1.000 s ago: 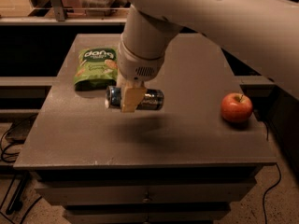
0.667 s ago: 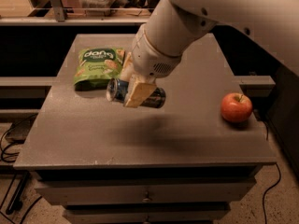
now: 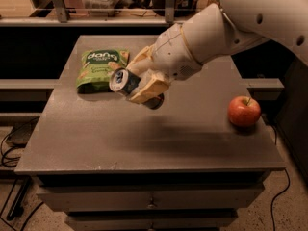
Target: Place redbull can upright
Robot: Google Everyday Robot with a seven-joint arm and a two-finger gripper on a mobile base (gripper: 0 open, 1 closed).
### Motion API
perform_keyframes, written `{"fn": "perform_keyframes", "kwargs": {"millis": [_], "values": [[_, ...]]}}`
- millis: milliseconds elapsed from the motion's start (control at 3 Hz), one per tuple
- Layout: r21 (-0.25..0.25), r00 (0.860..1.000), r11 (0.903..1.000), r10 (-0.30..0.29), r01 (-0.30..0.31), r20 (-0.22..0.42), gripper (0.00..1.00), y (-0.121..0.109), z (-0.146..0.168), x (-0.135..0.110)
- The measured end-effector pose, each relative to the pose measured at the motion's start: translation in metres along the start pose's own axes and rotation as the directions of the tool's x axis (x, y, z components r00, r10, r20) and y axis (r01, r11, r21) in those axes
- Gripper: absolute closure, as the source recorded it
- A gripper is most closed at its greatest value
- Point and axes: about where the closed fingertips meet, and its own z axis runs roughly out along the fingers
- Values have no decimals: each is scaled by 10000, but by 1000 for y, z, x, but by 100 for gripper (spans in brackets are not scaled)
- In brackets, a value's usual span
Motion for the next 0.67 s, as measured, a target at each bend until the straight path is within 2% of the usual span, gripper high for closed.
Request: {"fn": "perform_keyframes", "kwargs": {"millis": [333,667], "values": [[212,9960,9998,14,-34,894,100,-5,-8,-7],[229,9947,9997,63,-87,1030,100,-4,-8,-9]]}}
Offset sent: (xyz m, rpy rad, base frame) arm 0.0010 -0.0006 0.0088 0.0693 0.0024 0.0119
